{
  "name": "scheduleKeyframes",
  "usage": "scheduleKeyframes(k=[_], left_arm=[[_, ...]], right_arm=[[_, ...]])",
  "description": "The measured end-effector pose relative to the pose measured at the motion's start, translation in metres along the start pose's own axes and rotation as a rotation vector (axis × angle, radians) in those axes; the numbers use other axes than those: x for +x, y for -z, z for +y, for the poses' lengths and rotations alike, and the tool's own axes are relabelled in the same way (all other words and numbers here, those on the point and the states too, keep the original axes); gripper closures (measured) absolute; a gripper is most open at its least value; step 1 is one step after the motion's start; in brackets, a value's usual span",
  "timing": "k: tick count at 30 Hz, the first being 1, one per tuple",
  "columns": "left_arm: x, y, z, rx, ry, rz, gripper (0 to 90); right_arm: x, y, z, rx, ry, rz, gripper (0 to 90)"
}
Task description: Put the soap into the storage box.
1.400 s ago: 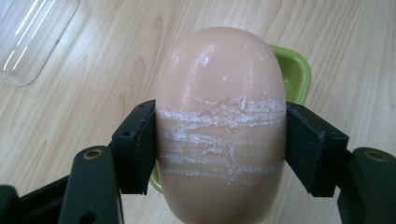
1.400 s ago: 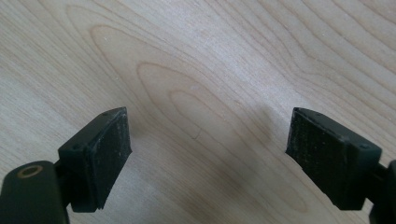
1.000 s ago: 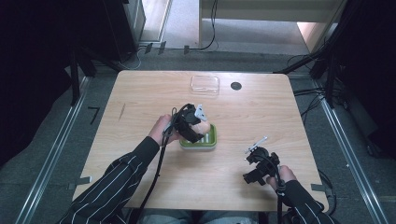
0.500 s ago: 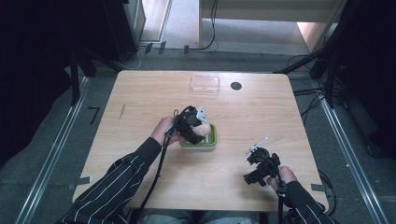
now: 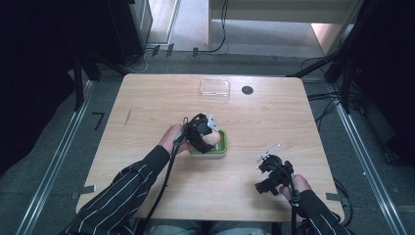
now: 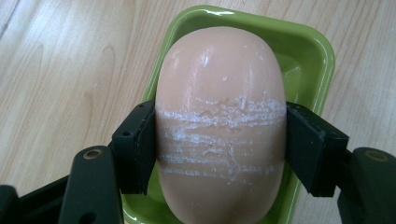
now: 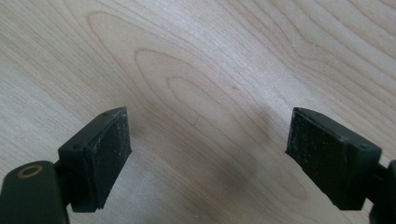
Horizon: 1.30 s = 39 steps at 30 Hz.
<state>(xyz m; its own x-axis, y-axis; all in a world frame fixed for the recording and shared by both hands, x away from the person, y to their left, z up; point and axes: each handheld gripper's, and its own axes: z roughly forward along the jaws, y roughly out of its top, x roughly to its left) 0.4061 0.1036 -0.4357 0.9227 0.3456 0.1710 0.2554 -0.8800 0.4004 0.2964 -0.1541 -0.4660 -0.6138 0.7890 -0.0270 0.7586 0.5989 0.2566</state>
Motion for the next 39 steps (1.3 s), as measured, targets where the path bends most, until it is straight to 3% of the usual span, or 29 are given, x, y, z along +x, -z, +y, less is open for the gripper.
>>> scheduleKeyframes(k=[11, 37, 39], left_arm=[[0.0011, -0.0059, -0.0026, 0.027, -0.032, 0.004, 33.3], [0.0055, -0.0069, -0.0071, 0.005, -0.040, -0.005, 34.0], [0.0064, -0.0070, -0.0074, 0.007, -0.040, -0.003, 30.9]], right_arm=[[0.0001, 0.0001, 0.0001, 0.004, 0.000, -0.001, 14.2], [0.0000, 0.0000, -0.0001, 0.001, -0.002, -0.003, 14.1], [-0.0001, -0.0001, 0.0000, 0.001, -0.003, -0.003, 14.2]])
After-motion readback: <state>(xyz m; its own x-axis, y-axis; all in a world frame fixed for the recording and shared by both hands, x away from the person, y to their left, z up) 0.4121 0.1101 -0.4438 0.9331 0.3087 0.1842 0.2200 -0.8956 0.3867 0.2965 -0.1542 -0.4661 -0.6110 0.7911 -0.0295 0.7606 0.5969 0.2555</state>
